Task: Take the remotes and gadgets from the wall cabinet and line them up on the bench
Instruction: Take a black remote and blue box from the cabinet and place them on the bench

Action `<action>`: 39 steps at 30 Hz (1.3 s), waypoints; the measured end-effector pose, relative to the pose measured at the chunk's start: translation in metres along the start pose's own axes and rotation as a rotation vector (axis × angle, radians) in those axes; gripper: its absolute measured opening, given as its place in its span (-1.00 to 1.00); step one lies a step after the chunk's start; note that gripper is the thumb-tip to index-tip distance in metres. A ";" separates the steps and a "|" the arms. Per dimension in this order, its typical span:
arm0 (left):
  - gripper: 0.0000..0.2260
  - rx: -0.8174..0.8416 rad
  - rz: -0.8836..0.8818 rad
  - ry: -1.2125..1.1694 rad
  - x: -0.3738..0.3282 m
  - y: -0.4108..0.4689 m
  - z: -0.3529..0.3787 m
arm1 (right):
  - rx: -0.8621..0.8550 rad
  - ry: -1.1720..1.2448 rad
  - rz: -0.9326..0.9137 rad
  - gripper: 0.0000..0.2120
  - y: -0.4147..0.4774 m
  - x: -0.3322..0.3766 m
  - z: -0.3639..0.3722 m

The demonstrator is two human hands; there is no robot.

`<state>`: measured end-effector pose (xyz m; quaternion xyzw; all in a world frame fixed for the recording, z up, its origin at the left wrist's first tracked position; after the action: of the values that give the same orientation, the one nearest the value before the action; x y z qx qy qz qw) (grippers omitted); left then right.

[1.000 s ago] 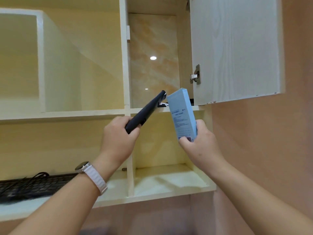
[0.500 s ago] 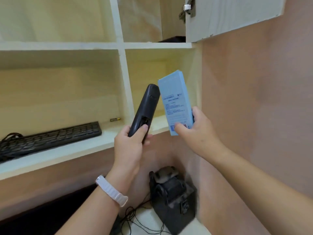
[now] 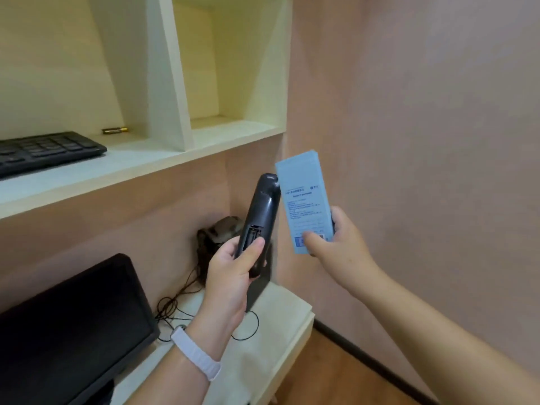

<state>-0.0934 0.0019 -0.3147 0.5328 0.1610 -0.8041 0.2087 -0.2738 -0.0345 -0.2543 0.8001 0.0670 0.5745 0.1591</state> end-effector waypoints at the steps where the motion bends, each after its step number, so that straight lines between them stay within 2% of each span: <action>1: -0.84 0.024 -0.013 0.007 0.008 -0.005 0.002 | -0.017 -0.021 0.024 -0.77 -0.009 -0.007 -0.008; 10: -0.78 0.254 -0.102 0.088 0.065 -0.069 0.053 | -0.215 -0.076 0.190 -0.75 -0.077 -0.056 -0.098; 17: -0.83 0.482 -0.179 0.154 0.103 -0.166 0.124 | -0.430 -0.049 0.300 -0.76 -0.157 -0.080 -0.213; 22: -0.86 0.646 -0.243 0.202 0.130 -0.278 0.184 | -0.576 -0.053 0.357 -0.79 -0.245 -0.088 -0.319; 28: -0.83 0.898 -0.283 0.259 0.154 -0.437 0.240 | -0.836 -0.054 0.428 -0.83 -0.380 -0.086 -0.443; 35: -0.80 1.154 -0.357 0.254 0.173 -0.624 0.272 | -1.093 -0.097 0.489 -0.82 -0.539 -0.073 -0.555; 39: -0.85 1.306 -0.415 0.272 0.187 -0.721 0.278 | -1.276 -0.089 0.528 -0.83 -0.626 -0.067 -0.599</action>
<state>-0.7432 0.4586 -0.3559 0.6033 -0.2322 -0.6858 -0.3344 -0.8123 0.6414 -0.3484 0.5624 -0.4877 0.4875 0.4562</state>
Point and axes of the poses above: each hand's wrist, its own y-axis towards the middle knuckle, its own z-axis out of the palm, x = y × z, the point moved 8 cm from there along y, towards the middle knuckle, and after that the axes turned 13 degrees about -x, right-handed, at the moved point
